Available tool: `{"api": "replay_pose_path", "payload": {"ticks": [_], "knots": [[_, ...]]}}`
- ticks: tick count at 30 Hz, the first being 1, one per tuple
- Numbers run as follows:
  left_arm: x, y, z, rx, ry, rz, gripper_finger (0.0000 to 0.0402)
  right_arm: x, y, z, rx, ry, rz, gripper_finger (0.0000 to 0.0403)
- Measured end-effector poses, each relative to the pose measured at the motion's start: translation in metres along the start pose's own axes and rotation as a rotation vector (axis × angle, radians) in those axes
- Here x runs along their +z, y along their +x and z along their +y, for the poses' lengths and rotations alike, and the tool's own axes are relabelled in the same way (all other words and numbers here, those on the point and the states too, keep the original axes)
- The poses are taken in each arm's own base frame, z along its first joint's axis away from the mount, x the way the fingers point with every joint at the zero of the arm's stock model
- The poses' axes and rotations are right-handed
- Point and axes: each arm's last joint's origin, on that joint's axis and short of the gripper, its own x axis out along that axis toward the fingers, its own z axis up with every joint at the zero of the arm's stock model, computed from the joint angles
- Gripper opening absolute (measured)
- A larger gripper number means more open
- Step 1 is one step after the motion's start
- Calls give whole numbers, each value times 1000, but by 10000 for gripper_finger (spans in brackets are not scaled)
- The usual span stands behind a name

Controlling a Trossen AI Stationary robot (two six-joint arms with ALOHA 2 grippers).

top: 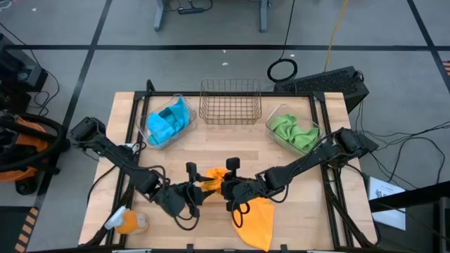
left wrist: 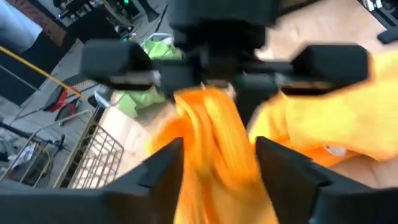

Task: Sort microfiber towel by color & place in baskets
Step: Put the left yellow towel into the wire basket

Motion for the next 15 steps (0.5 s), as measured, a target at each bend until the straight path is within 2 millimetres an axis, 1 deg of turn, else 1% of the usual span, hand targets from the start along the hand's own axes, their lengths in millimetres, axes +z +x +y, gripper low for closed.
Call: {"api": "replay_pose_path", "payload": {"ticks": [4, 7, 11, 15], "knots": [[-7, -12, -9, 26, 34, 57, 265, 0, -10, -5, 4, -6, 45, 26], [-17, -20, -12, 63, 41, 111, 291, 2, -20, -9, 6, 5, 58, 19], [-26, -21, -10, 91, -32, 169, 301, 9, -32, -9, 18, 2, 31, 22], [-28, -15, -14, 93, -74, 148, 302, 18, -39, -11, 26, -4, -31, 25]]}}
